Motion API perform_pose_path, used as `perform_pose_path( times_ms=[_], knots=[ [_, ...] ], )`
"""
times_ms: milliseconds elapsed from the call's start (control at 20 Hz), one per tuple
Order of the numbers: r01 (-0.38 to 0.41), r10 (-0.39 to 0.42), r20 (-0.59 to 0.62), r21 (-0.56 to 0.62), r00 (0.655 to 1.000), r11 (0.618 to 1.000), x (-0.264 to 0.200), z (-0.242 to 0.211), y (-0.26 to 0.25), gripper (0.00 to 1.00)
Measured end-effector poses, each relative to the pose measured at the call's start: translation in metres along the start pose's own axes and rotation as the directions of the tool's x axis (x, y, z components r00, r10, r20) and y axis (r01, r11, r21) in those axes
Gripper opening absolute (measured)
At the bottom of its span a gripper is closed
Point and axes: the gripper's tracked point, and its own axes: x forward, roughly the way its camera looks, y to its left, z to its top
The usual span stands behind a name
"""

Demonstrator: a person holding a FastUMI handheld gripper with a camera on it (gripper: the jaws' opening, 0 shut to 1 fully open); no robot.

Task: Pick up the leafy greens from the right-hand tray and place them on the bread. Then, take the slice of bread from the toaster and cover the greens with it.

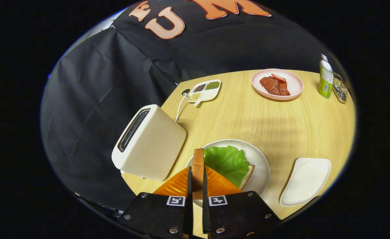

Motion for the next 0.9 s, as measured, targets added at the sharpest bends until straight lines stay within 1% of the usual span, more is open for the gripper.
perform_pose_path(
  times_ms=[50,100,250,300,400,450,500,550,600,650,750,900],
  knots=[
    [0.032,-0.031,0.005,-0.029,0.999,0.999,-0.001,-0.001,-0.009,0.11],
    [0.047,-0.047,0.007,-0.050,0.999,0.998,-0.002,-0.003,-0.016,0.11],
    [0.044,-0.042,0.026,-0.065,0.999,0.997,0.005,-0.004,-0.020,0.14],
    [0.054,-0.052,0.031,-0.075,0.998,0.996,0.006,-0.004,-0.025,0.15],
    [0.101,-0.096,0.048,-0.114,0.994,0.988,0.008,-0.004,-0.037,0.20],
    [0.125,-0.118,0.058,-0.135,0.991,0.983,0.011,-0.004,-0.042,0.27],
    [0.148,-0.138,0.071,-0.158,0.988,0.976,0.010,-0.004,-0.045,0.29],
    [0.176,-0.163,0.087,-0.186,0.983,0.967,0.011,-0.003,-0.050,0.36],
    [0.197,-0.177,0.111,-0.210,0.978,0.958,0.010,0.000,-0.053,0.38],
    [0.218,-0.189,0.144,-0.222,0.971,0.950,0.006,0.005,-0.055,0.45],
    [0.268,-0.218,0.220,-0.236,0.951,0.934,-0.005,0.019,-0.061,0.56],
    [0.315,-0.219,0.365,-0.228,0.905,0.921,-0.037,0.048,-0.056,0.58]
  ],
)
